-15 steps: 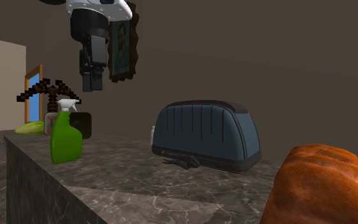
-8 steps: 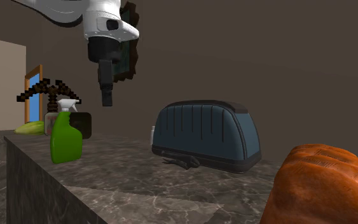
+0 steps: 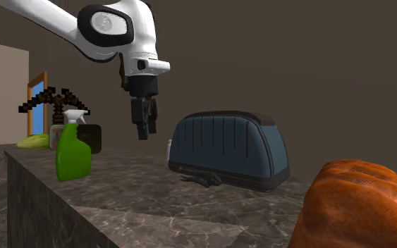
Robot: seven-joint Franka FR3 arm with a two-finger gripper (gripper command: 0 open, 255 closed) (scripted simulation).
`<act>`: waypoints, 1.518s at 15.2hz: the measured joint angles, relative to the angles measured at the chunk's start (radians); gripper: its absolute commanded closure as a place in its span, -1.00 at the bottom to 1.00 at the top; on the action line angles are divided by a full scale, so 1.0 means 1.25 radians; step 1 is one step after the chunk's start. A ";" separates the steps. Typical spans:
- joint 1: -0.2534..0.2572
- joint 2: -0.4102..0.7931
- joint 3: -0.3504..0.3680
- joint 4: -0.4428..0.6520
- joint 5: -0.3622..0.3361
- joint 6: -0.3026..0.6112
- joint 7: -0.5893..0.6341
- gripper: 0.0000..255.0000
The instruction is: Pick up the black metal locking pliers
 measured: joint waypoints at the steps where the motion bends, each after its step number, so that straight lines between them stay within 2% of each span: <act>1: -0.010 0.028 0.018 0.007 -0.001 0.028 0.046 -1.00; 7: -0.078 0.204 0.098 0.097 -0.058 0.148 0.336 -1.00; 12: -0.112 0.351 0.127 0.191 -0.155 0.213 0.588 -1.00; 15: -0.114 0.388 0.127 0.193 -0.181 0.248 0.636 -1.00; 20: -0.114 0.418 0.125 0.172 -0.200 0.294 0.650 -1.00; 21: -0.115 0.418 0.124 0.168 -0.200 0.298 0.650 1.00; 23: -0.115 0.419 0.124 0.165 -0.200 0.301 0.650 1.00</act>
